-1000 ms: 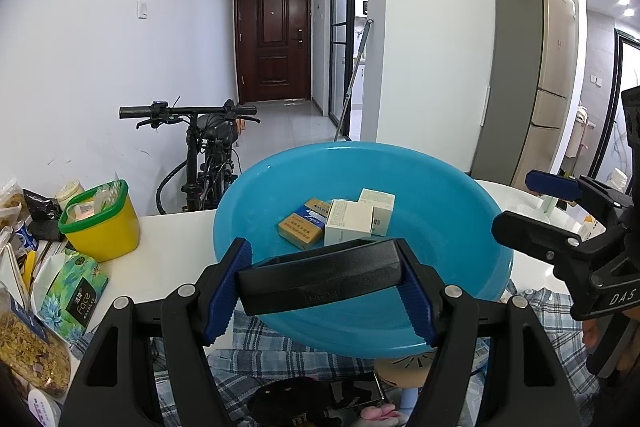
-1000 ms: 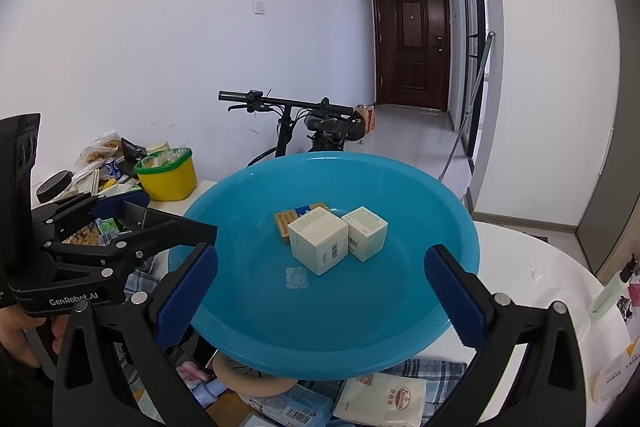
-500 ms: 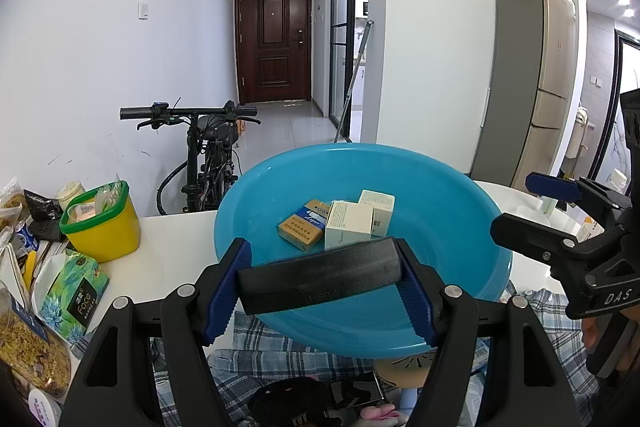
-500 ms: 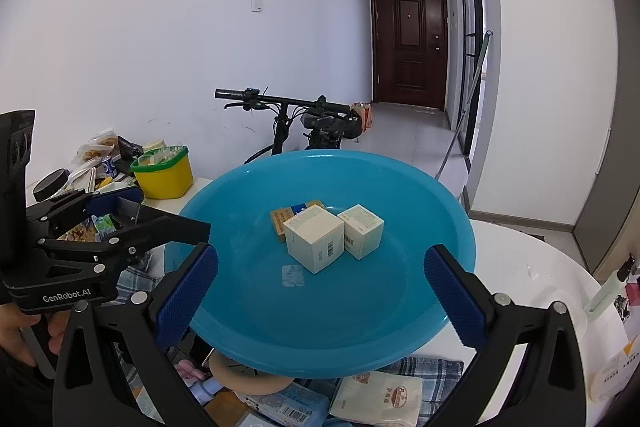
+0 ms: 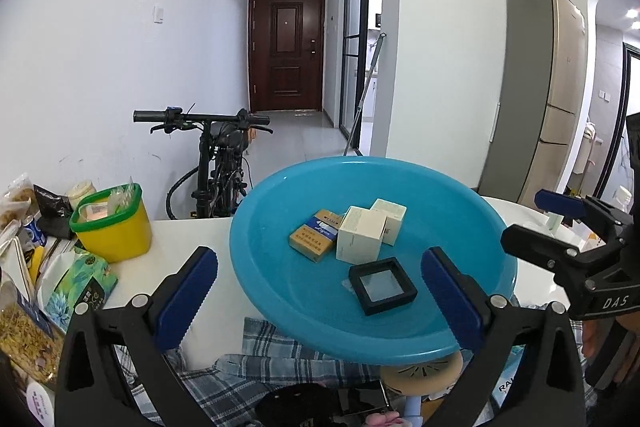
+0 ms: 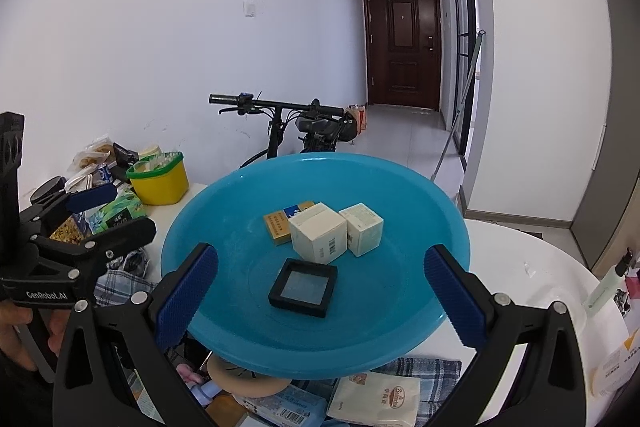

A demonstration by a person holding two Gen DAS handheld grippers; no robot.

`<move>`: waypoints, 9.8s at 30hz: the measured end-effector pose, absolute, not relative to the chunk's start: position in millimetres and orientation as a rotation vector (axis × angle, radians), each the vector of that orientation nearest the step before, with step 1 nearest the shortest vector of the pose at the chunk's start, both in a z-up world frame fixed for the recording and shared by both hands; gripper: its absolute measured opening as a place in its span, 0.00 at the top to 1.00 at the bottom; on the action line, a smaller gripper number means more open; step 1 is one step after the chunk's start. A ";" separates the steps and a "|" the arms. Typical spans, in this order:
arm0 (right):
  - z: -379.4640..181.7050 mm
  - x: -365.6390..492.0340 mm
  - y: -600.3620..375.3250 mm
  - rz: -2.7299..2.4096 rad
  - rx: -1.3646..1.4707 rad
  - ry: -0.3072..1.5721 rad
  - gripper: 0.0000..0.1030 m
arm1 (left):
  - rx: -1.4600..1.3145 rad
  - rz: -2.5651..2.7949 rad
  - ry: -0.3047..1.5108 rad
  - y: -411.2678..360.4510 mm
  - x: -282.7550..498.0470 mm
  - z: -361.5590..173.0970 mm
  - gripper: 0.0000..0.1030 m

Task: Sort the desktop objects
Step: 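Move both grippers back to the pile on the plaid shirt, then grasp the gold-blue can with the left gripper while the right grasps the grey-blue box, then lift the gold-blue can and grey-blue box and carry both over the basin, then open the left gripper to drop the gold-blue can into the basin while the right holds the grey-blue box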

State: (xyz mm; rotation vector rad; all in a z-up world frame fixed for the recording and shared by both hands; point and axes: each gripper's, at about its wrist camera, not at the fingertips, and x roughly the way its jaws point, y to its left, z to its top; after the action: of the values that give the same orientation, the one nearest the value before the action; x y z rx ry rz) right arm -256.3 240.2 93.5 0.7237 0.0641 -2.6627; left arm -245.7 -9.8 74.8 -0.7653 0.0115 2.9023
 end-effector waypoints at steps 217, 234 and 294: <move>123.3 -249.9 251.4 -2.502 0.692 0.011 0.74 | -0.777 2.831 0.103 20.0 -255.1 84.7 0.08; 106.3 -276.3 227.0 -2.464 0.770 0.090 0.74 | -0.802 2.845 0.077 5.1 -264.0 78.3 0.08; 95.4 -285.4 231.3 -2.476 0.821 0.085 0.74 | -0.813 2.851 0.093 -2.2 -266.0 75.1 0.08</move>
State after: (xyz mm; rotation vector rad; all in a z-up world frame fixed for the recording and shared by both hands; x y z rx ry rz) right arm -285.4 231.3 95.4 0.8214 0.0852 -2.4759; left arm -266.0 -2.2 75.1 -0.8130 0.0927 2.8505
